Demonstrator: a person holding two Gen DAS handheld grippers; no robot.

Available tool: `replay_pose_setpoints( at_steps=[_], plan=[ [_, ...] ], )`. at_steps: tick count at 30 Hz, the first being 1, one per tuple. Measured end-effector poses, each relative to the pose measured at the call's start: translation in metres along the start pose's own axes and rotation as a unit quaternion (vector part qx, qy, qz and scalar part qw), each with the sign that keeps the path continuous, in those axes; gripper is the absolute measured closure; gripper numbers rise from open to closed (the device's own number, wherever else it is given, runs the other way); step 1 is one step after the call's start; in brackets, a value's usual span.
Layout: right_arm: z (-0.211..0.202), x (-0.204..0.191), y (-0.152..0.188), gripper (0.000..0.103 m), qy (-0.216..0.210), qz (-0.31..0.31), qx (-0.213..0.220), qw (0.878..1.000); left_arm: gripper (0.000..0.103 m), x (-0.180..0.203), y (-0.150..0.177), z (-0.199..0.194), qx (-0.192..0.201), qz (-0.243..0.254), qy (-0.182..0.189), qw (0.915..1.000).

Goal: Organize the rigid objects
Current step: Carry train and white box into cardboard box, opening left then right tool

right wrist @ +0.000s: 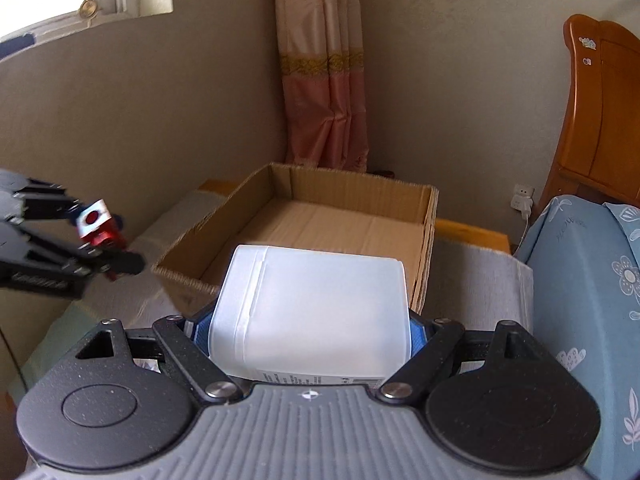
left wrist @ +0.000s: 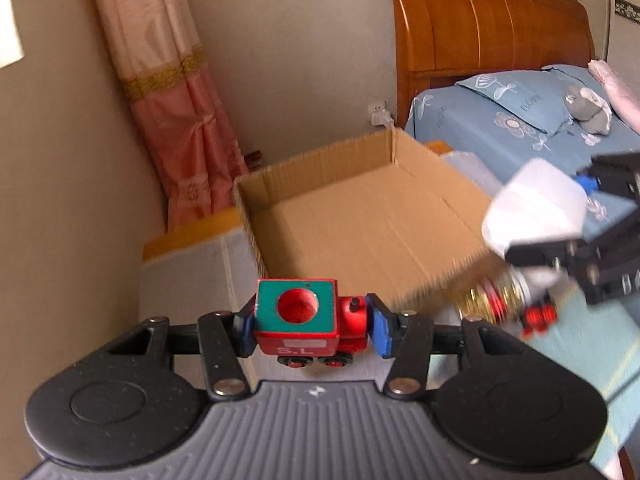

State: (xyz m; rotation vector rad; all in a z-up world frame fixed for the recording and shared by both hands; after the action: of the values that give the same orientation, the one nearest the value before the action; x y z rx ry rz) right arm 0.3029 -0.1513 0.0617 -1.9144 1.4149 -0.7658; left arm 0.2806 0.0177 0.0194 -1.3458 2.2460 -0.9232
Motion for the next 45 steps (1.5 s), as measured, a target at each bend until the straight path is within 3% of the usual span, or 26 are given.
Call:
replay_pose_setpoints(
  at_steps=[8, 10, 12, 14, 17, 19, 26, 29, 38, 45],
  plan=[
    [0.027, 0.010, -0.017, 0.015, 0.008, 0.008, -0.006, 1.000, 0.051, -0.017, -0.050, 0.063, -0.014, -0.006, -0.010, 0.9998],
    [0.032, 0.011, -0.018, 0.015, 0.008, 0.008, -0.009, 1.000, 0.029, -0.022, -0.057, 0.076, -0.017, -0.010, -0.011, 0.9998],
    [0.037, 0.012, -0.020, 0.015, 0.009, 0.010, -0.013, 1.000, 0.018, -0.026, -0.059, 0.080, -0.004, -0.013, -0.023, 0.9996],
    [0.042, 0.012, -0.021, 0.015, 0.009, 0.008, -0.016, 1.000, 0.017, -0.029, -0.057, 0.080, -0.002, -0.022, -0.028, 0.9994],
    [0.049, 0.012, -0.023, 0.015, 0.008, 0.004, -0.020, 1.000, 0.016, -0.033, -0.053, 0.075, -0.001, -0.035, -0.011, 0.9993],
    [0.054, 0.011, -0.025, 0.015, 0.008, 0.002, -0.023, 1.000, 0.009, -0.033, -0.048, 0.068, 0.000, -0.034, -0.011, 0.9994],
    [0.069, 0.006, -0.039, 0.015, 0.018, -0.001, -0.026, 1.000, 0.004, -0.039, -0.034, 0.041, 0.009, -0.033, -0.013, 0.9994],
    [0.068, 0.006, -0.045, 0.000, 0.037, 0.005, -0.014, 0.999, 0.003, -0.037, -0.027, 0.030, 0.012, -0.030, -0.017, 0.9993],
    [0.026, -0.001, -0.034, 0.000, 0.044, -0.007, 0.007, 0.999, 0.003, -0.020, -0.004, -0.001, 0.022, -0.018, -0.020, 0.9994],
    [-0.012, -0.016, -0.005, 0.000, 0.040, -0.024, 0.014, 0.999, 0.003, -0.006, 0.021, -0.026, 0.029, -0.019, -0.017, 0.9993]
  ],
)
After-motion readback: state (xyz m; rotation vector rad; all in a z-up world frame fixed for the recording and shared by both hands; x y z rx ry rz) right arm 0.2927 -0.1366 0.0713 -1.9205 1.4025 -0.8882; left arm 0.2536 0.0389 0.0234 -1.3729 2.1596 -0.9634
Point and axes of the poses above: each gripper's, at about its wrist camera, not at the fingertips, and z roughly the way its jaws point, x to its right, y to its underside, the point moved 3 cm from there along z, roughly the way its jaws point, and after that the axes turned 12 degrees about y, right-handed, at the moved point
